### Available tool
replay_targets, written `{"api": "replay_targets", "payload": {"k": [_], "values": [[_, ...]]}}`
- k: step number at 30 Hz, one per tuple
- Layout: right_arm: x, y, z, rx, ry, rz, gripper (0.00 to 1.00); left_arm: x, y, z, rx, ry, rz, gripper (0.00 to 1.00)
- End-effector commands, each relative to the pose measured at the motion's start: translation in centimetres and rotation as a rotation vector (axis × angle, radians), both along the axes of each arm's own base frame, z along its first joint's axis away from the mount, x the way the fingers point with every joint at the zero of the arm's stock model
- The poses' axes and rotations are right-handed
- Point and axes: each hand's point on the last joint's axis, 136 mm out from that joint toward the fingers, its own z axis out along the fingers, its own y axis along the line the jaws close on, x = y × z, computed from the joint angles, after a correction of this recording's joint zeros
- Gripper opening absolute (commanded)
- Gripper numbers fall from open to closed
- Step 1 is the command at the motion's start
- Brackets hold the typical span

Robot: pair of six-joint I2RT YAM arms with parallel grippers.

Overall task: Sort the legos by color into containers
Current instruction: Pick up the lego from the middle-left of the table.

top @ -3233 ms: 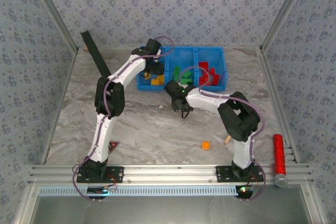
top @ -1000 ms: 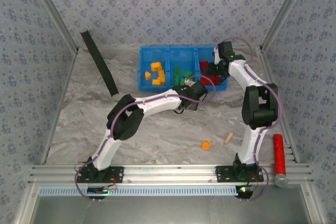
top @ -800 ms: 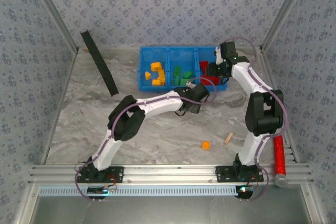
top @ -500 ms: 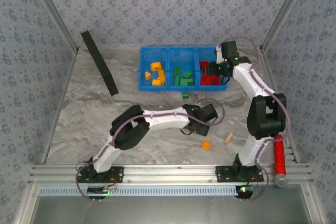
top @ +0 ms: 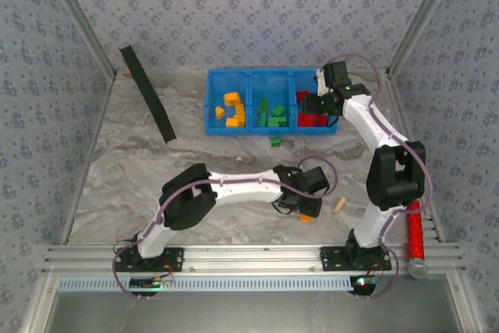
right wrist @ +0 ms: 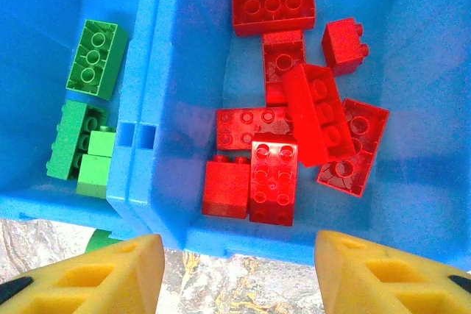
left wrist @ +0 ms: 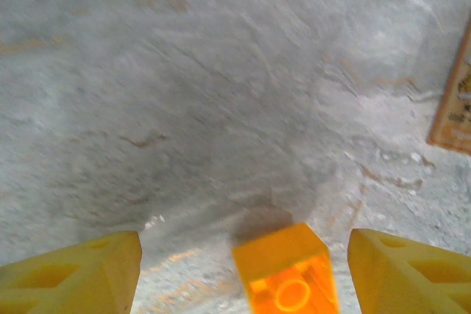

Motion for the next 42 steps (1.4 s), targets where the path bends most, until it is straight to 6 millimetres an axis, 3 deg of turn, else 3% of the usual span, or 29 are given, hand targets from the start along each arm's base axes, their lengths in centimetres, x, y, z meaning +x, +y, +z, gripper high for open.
{"api": "replay_targets", "payload": {"k": [1,7,12,18,26,32,37,38,42], "values": [[-0.9,-0.2,1.0,-0.003,-0.006,-0.020,0.58,-1.4,-0.8,-0.2,-0.015,0.028,0.004,0.74],[-1.2,-0.2,1.1,-0.008,-0.007,-0.024,0.58,-2.7,-0.8,-1.6,0.033,0.034,-0.011,0.73],[-1.6,-0.2,1.3,-0.006,-0.012,-0.027,0.58,-1.8,0.7,-3.7,0.130,-0.015,0.005,0.68],[-2.7,0.3,-0.2,-0.009,0.017,-0.022,0.58,-1.5,0.9,-6.4,0.189,-0.025,-0.001,0.51],[-3.1,0.2,0.7,-0.010,0.010,-0.027,0.58,-2.2,6.0,-7.9,0.346,-0.025,0.006,0.28],[-5.4,0.7,1.4,0.048,0.010,0.002,0.59,-1.4,9.9,-5.1,0.390,-0.102,-0.006,0.22],[-7.4,2.0,1.6,0.145,-0.013,0.011,0.59,1.3,12.7,-1.1,0.363,-0.187,0.021,0.20],[-8.1,2.1,0.5,0.152,0.005,0.007,0.59,1.8,13.1,-0.2,0.349,-0.199,0.028,0.20],[-9.0,3.6,-1.0,0.178,-0.021,0.036,0.59,5.2,14.8,4.9,0.281,-0.274,0.055,0.20]]}}
